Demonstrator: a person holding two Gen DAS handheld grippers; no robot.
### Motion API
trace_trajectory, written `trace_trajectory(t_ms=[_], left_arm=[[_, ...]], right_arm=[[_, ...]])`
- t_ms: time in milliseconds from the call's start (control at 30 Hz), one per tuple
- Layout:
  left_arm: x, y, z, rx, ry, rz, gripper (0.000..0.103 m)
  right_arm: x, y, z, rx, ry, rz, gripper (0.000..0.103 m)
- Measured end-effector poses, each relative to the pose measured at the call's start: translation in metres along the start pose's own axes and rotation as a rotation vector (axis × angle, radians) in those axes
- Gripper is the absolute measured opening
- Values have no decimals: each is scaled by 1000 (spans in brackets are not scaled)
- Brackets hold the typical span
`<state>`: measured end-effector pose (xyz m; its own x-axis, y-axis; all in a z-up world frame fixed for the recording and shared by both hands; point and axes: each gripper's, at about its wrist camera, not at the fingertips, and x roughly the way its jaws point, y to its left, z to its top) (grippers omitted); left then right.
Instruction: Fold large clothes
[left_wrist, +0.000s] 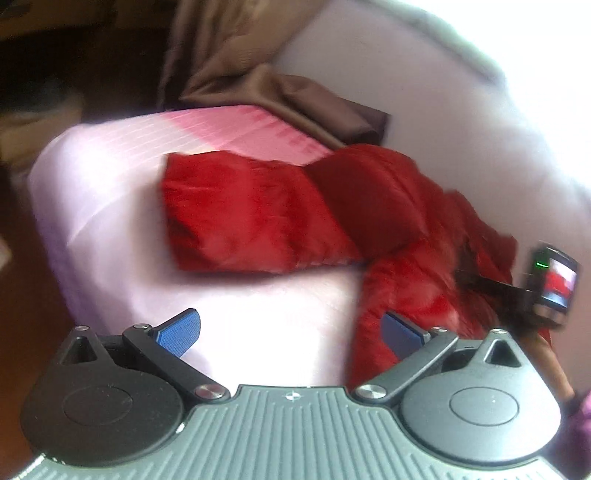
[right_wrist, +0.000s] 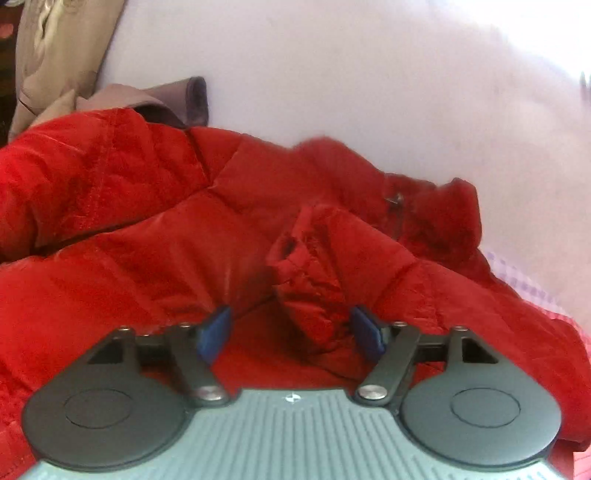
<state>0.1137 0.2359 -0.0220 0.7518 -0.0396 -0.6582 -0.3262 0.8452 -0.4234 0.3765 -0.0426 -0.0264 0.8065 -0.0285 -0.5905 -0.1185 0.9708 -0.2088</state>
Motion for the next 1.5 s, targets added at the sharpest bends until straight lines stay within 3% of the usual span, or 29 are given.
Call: trace_trajectory(t_ms=[33, 167, 233, 367, 433, 500, 567, 700, 867, 1067, 1200, 1500], left_arm=[[-1, 7, 2, -10, -13, 15, 101], [3, 28, 14, -14, -62, 53, 97], [9, 38, 23, -45, -58, 44, 90], [20, 48, 38, -55, -63, 31, 88], [25, 47, 42, -36, -73, 16, 74], [35, 45, 47, -10, -54, 28, 32], [38, 44, 51, -13, -63, 18, 19], [21, 20, 72, 16, -136, 29, 17], [-23, -53, 116, 106, -261, -31, 16], [-63, -177, 142, 251, -341, -146, 15], [-69, -262, 129, 358, -355, -227, 15], [-32, -416, 63, 533, -255, -391, 10]], right_arm=[[-8, -6, 4, 47, 5, 24, 76], [-67, -37, 5, 260, -132, 241, 81], [-95, -42, -1, 270, -162, 296, 82], [-147, -43, -28, 211, -212, 371, 82], [-161, -45, -43, 188, -216, 385, 82], [-177, -54, -60, 193, -213, 401, 82], [-188, -64, -75, 216, -201, 401, 82], [-203, -92, -99, 289, -190, 380, 82], [-209, -134, -119, 398, -199, 315, 82], [-211, -176, -138, 550, -210, 322, 82], [-224, -190, -145, 549, -251, 314, 82], [-229, -229, -174, 663, -277, 305, 82]])
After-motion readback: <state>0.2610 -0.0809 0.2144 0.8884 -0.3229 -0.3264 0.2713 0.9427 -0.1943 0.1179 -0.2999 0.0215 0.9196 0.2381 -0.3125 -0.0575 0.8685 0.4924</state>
